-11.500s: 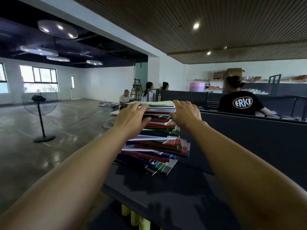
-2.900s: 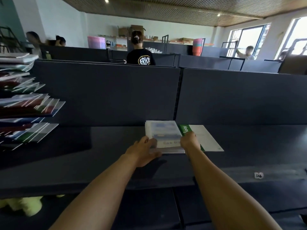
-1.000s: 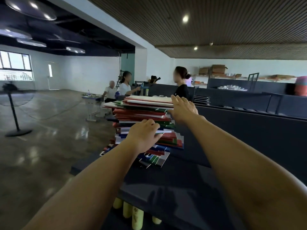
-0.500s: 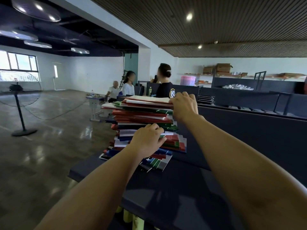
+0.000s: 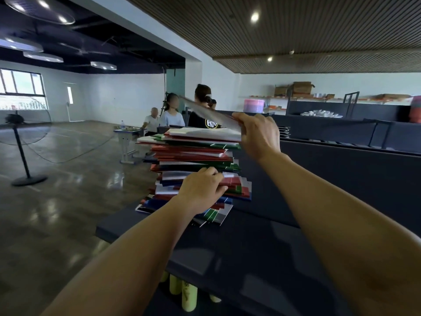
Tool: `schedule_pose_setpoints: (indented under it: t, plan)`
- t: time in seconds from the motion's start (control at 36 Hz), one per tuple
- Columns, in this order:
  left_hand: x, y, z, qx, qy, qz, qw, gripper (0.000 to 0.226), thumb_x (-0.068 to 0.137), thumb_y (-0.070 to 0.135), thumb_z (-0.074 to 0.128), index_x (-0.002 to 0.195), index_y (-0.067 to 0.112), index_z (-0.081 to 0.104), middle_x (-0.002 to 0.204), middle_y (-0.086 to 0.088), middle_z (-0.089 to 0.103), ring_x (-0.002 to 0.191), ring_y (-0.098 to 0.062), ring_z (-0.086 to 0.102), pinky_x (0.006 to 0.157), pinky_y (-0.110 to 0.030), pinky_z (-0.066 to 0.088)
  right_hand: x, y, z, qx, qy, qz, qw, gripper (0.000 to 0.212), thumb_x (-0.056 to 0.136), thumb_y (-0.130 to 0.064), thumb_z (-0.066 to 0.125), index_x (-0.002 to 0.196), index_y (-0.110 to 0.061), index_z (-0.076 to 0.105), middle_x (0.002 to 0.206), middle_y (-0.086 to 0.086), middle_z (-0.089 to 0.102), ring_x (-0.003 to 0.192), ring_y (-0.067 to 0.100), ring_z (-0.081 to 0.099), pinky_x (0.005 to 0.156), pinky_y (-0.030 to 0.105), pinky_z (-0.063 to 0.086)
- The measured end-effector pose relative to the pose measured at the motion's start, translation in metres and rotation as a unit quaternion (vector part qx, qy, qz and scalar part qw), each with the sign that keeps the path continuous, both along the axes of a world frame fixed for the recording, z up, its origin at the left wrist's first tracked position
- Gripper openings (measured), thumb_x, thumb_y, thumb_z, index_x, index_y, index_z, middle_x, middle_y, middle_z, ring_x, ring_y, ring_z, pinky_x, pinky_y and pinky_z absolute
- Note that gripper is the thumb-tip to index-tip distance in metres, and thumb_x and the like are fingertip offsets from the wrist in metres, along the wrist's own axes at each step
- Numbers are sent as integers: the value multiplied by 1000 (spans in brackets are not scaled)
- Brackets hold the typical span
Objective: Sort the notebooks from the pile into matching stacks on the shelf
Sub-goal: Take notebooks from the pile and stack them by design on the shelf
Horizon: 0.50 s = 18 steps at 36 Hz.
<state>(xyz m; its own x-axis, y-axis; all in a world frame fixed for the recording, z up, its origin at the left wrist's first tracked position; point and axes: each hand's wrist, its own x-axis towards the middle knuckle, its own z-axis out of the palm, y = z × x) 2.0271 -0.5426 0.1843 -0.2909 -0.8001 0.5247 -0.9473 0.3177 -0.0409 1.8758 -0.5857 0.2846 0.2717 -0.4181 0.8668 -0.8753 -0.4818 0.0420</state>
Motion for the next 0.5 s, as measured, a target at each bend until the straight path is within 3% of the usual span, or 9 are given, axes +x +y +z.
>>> schedule_pose_setpoints:
  t: [0.11, 0.19, 0.28, 0.39, 0.5]
  plan:
    - [-9, 7, -5, 11, -5, -12, 1000, 39, 100, 42, 40, 127, 17, 53, 125, 2, 52, 110, -15, 51, 84, -35, 50, -20, 17, -9, -102, -33, 15, 994, 19, 80, -1, 65, 97, -6, 70, 76, 10, 69, 69, 30, 61, 67, 31, 41]
    - [-22, 12, -11, 25, -8, -32, 999, 39, 100, 42, 40, 126, 16, 54, 124, 2, 52, 111, -16, 51, 83, -33, 49, -37, 32, -18, -108, -45, 11, 993, 14, 76, -2, 67, 90, -5, 68, 78, 10, 67, 69, 30, 61, 65, 31, 43]
    - [-40, 14, -17, 42, -9, -66, 997, 41, 100, 41, 40, 129, 16, 54, 125, 1, 51, 115, -18, 49, 85, -34, 49, -57, 48, -29, -107, -24, 2, 994, 18, 76, -2, 67, 94, -4, 68, 83, 11, 65, 71, 30, 61, 61, 34, 48]
    - [-70, 15, -29, 57, -8, -112, 992, 40, 99, 41, 43, 128, 16, 55, 126, 1, 52, 118, -18, 50, 90, -36, 49, -88, 66, -50, -94, -4, -50, 994, 43, 73, 3, 65, 115, -5, 65, 95, 9, 67, 79, 29, 61, 61, 34, 50]
    - [-107, 22, -42, 68, -5, -146, 987, 39, 100, 41, 44, 128, 17, 55, 126, 2, 53, 116, -18, 51, 87, -38, 50, -121, 95, -73, -72, 12, -63, 995, 50, 70, 10, 54, 118, -1, 64, 101, 11, 70, 86, 32, 65, 64, 36, 54]
